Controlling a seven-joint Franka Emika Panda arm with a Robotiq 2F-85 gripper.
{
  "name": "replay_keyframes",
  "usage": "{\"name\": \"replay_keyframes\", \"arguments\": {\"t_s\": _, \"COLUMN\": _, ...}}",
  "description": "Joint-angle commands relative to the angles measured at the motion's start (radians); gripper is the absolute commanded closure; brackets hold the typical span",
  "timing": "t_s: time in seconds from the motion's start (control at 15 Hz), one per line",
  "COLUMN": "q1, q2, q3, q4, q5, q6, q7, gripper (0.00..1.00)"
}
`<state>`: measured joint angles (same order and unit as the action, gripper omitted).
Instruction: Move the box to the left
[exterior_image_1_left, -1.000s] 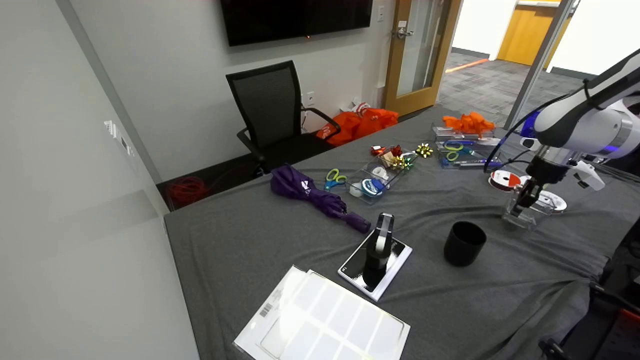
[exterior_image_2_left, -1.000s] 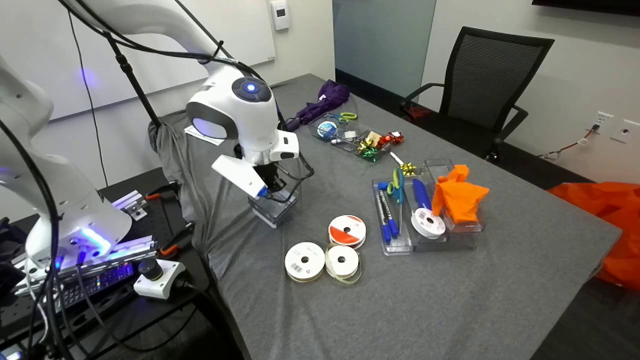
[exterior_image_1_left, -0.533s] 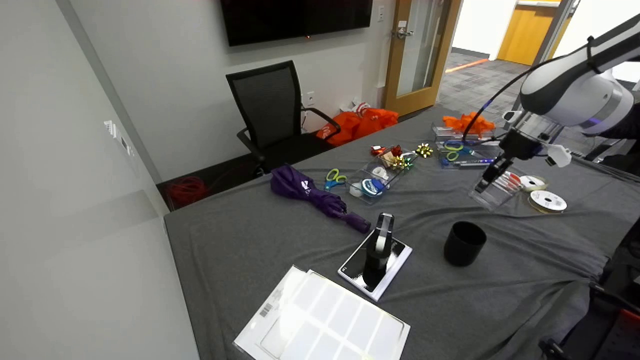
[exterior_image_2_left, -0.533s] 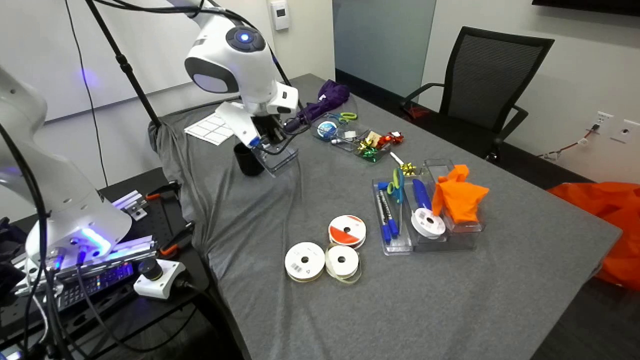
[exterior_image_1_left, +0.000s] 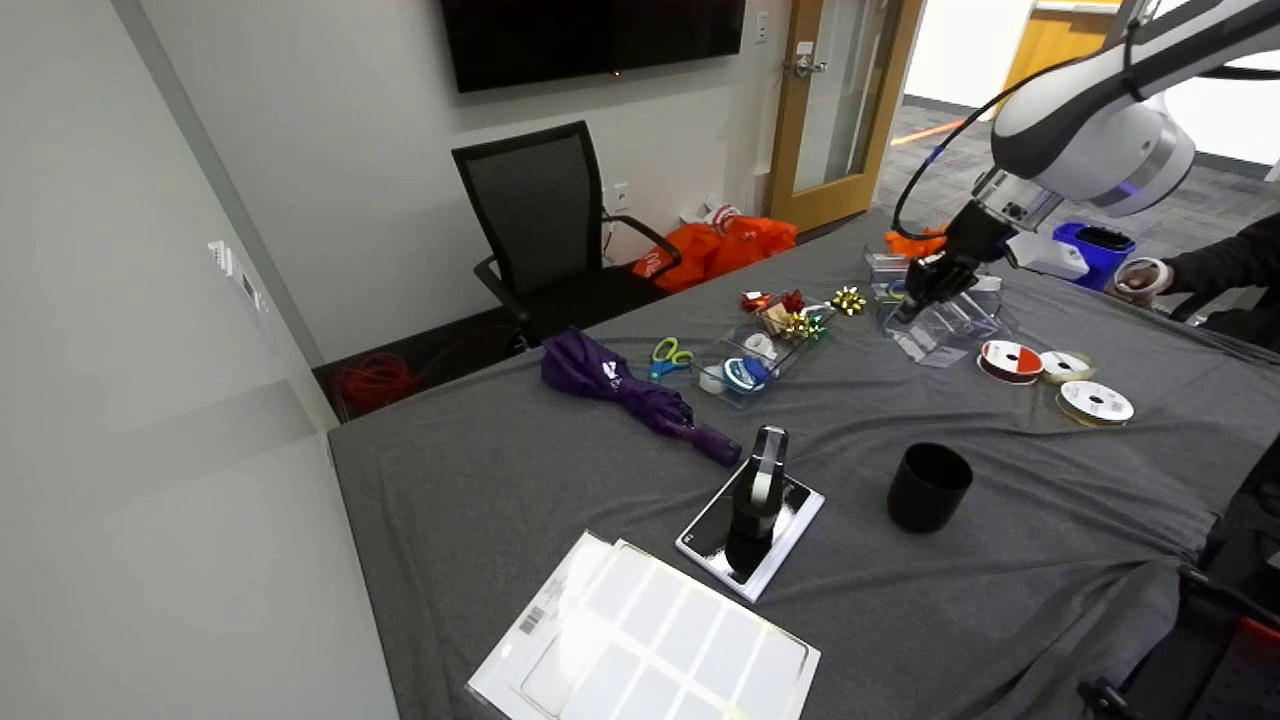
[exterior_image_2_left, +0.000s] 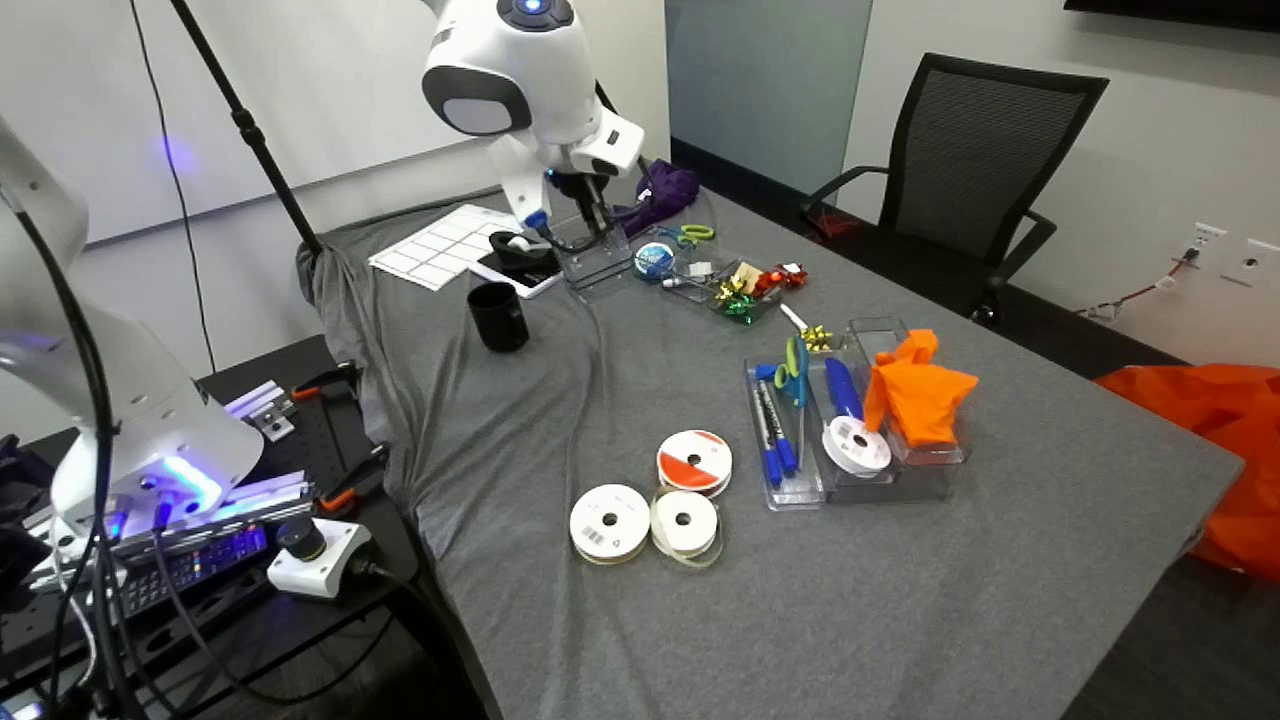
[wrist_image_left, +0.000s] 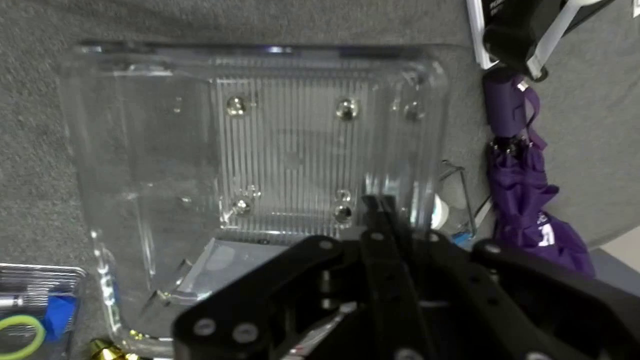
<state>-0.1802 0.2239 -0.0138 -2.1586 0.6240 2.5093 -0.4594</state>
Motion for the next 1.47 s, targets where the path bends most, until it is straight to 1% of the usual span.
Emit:
{"name": "replay_keyframes", "arguments": {"t_s": 0.0, "q1": 0.018, "q2": 0.139, "q3": -0.029, "q4": 0.141, "q5": -0.104, "q6": 0.014, "q7": 0.215, "gripper": 0.99}}
{"name": "replay_keyframes", "arguments": {"t_s": 0.13, "q1": 0.013, "q2": 0.204, "q3": -0.028, "q4": 0.204, "q5": -0.152, "q6": 0.024, "q7": 0.313, "gripper": 0.99}}
{"name": "replay_keyframes", "arguments": {"t_s": 0.33, "q1": 0.014, "q2": 0.291, "q3": -0.029, "q4": 0.293, "q5": -0.199, "q6": 0.061, "q7": 0.422, "gripper": 0.99}}
{"name": "replay_keyframes", "arguments": {"t_s": 0.4, "q1": 0.020, "q2": 0.319, "q3": -0.036, "q4": 0.319, "q5": -0.223, "q6": 0.078, "q7": 0.458, "gripper": 0.99}}
{"name": "replay_keyframes", "arguments": {"t_s": 0.53, "q1": 0.035, "q2": 0.381, "q3": -0.065, "q4": 0.401, "q5": -0.293, "q6": 0.067, "q7": 0.549, "gripper": 0.99}}
{"name": "replay_keyframes", "arguments": {"t_s": 0.73, "q1": 0.058, "q2": 0.455, "q3": -0.115, "q4": 0.505, "q5": -0.378, "q6": 0.003, "q7": 0.699, "gripper": 0.99}}
{"name": "replay_keyframes", "arguments": {"t_s": 0.87, "q1": 0.064, "q2": 0.494, "q3": -0.133, "q4": 0.565, "q5": -0.406, "q6": -0.042, "q7": 0.767, "gripper": 0.99}}
{"name": "replay_keyframes", "arguments": {"t_s": 1.13, "q1": 0.057, "q2": 0.561, "q3": -0.143, "q4": 0.685, "q5": -0.419, "q6": -0.146, "q7": 0.851, "gripper": 0.99}}
{"name": "replay_keyframes", "arguments": {"t_s": 1.4, "q1": 0.050, "q2": 0.620, "q3": -0.152, "q4": 0.794, "q5": -0.406, "q6": -0.212, "q7": 0.937, "gripper": 0.99}}
